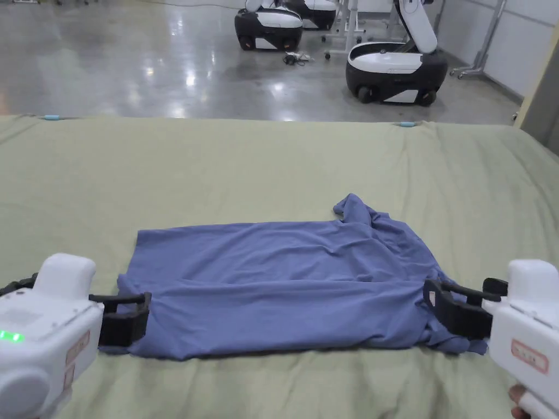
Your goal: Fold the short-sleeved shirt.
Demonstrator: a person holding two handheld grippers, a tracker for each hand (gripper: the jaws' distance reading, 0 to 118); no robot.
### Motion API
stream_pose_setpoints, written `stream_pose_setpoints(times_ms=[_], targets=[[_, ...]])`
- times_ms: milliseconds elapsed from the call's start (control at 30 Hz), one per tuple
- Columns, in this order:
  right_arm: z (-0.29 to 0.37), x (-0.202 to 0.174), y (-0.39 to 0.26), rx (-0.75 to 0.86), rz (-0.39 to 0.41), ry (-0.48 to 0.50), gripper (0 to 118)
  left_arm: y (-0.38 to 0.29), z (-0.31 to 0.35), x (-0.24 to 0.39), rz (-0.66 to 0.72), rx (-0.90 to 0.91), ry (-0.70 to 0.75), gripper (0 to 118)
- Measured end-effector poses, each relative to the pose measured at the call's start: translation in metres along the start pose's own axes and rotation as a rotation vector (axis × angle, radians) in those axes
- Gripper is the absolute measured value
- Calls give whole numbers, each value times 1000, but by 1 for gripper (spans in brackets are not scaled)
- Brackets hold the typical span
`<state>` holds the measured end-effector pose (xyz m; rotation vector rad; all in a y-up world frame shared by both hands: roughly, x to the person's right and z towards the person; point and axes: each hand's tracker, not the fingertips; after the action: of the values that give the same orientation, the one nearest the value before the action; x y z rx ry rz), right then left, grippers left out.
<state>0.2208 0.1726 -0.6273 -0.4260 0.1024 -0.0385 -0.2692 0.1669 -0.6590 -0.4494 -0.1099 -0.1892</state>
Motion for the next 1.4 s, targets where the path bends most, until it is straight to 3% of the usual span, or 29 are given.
stream_pose_setpoints(times_ms=[100,133,167,200,233,267,367,433,467,500,533,567,600,767,800,833,933,967,1000,1033,1067,1100,1133,1233,1267,1300,1333,1367,1400], targets=[[29,-25,-20,28,41,-40,87,-22,33,13,16,-2,72,116],[32,-29,-26,27,42,-53,60,-29,35,13,57,-105,65,111],[35,-31,-30,27,41,-61,27,-35,38,11,86,-166,34,92],[38,-34,-34,19,36,-76,7,-44,40,6,123,-182,13,57],[42,-36,-37,13,35,-77,6,-52,41,2,135,-192,35,3],[45,-35,-39,-8,26,-58,6,-58,38,-1,132,-228,71,0],[47,-36,-47,-35,18,-39,6,-70,30,-23,208,-288,20,0],[47,-36,-49,-54,44,-44,6,-70,19,-26,159,-276,45,0],[46,-36,-50,-59,48,-46,6,-67,8,-28,141,-279,57,10],[44,-34,-52,-71,53,-46,6,-63,0,-27,137,-273,58,32],[42,-33,-54,-80,56,-49,6,-58,-9,-26,123,-271,57,87],[40,-31,-55,-87,61,-56,6,-54,-20,-25,111,-283,43,113],[37,-29,-57,-96,64,-64,6,-51,-35,-26,104,-305,19,117],[25,-11,-62,-144,52,-96,6,-45,-94,-13,-32,-408,103,111],[22,-6,-62,-152,49,-104,6,-47,-104,-11,-56,-414,112,102],[20,-1,-62,-159,48,-113,6,-50,-114,-12,-67,-433,123,86],[3,18,-60,-190,38,-138,8,-55,-129,-13,-25,-463,71,79],[-3,26,-59,-212,21,-137,14,-54,-130,-12,-5,-468,54,70],[-14,35,-57,-245,-6,-147,22,-50,-120,-6,-4,-456,15,52],[-28,43,-55,-276,-23,-142,48,-47,-116,1,-14,-442,22,22],[-38,51,-55,-292,-31,-139,75,-45,-113,9,-69,-414,65,9],[-51,58,-55,-299,-36,-129,95,-44,-111,16,-117,-411,59,9],[-62,64,-55,-294,-34,-134,98,-39,-108,18,-102,-435,41,8],[-93,72,-54,-358,-31,-158,98,-40,-101,19,-68,-430,27,8],[-103,74,-55,-406,-48,-126,97,-37,-103,11,-50,-430,23,8],[-112,77,-56,-444,-64,-101,87,-37,-102,8,-22,-431,16,8],[-117,78,-56,-442,-75,-102,40,-37,-100,6,8,-434,4,7],[-119,78,-55,-436,-80,-100,13,-37,-97,3,26,-436,-1,6],[-119,79,-51,-436,-125,-51,13,-34,-98,-6,57,-435,-5,6]])
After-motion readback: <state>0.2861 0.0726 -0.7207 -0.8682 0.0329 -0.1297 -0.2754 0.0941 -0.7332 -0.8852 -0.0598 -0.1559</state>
